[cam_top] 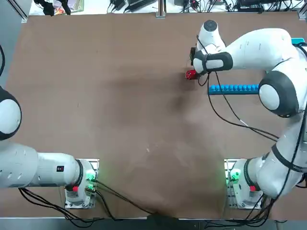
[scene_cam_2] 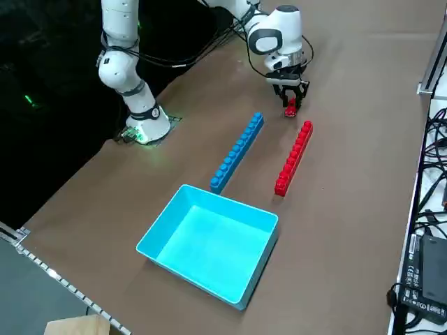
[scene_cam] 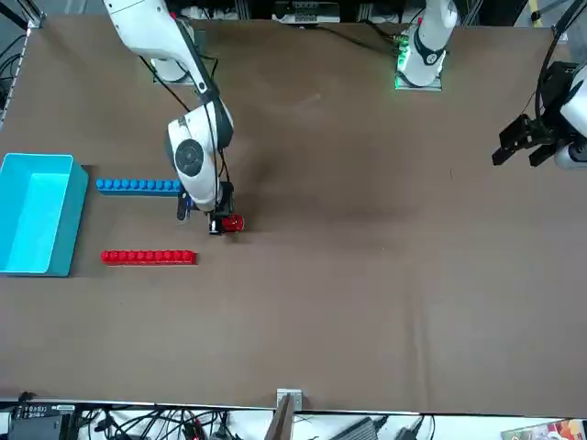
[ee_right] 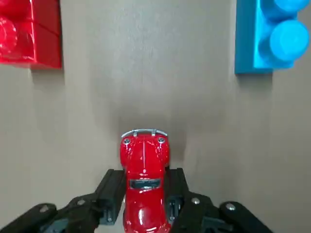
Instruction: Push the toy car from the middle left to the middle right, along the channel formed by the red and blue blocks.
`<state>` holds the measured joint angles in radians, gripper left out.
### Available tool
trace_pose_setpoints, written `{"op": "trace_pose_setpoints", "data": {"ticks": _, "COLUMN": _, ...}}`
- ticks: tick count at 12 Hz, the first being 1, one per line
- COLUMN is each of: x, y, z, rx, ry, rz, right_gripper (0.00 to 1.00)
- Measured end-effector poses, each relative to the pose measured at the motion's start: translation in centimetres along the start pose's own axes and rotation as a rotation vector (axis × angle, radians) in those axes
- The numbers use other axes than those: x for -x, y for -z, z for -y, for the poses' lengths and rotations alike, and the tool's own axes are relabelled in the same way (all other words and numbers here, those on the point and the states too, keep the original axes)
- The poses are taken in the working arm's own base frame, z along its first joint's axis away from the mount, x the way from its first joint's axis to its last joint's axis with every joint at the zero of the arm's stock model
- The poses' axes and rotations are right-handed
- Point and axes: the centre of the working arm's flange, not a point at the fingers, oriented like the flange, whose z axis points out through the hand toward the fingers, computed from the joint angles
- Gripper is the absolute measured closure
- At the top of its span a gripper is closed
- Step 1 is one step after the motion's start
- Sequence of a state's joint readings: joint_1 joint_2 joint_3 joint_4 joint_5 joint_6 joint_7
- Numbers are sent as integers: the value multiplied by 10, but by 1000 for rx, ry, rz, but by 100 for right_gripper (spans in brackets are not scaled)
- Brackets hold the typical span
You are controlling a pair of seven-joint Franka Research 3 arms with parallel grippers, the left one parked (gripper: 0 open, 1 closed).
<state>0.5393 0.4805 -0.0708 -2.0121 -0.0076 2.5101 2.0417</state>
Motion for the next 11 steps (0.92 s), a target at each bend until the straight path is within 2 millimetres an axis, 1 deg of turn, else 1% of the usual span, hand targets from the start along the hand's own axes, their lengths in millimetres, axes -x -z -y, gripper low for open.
{"op": "trace_pose_setpoints", "data": {"ticks": 4, "x": 17, "y": 0, "z": -2, "rx": -7, "ry": -12, "rz": 4, "right_gripper": 53}}
{"op": "trace_pose_setpoints", "data": {"ticks": 11, "x": 59, "y": 2, "z": -7, "rx": -28, "ry": 22, "rz": 16, "right_gripper": 53}}
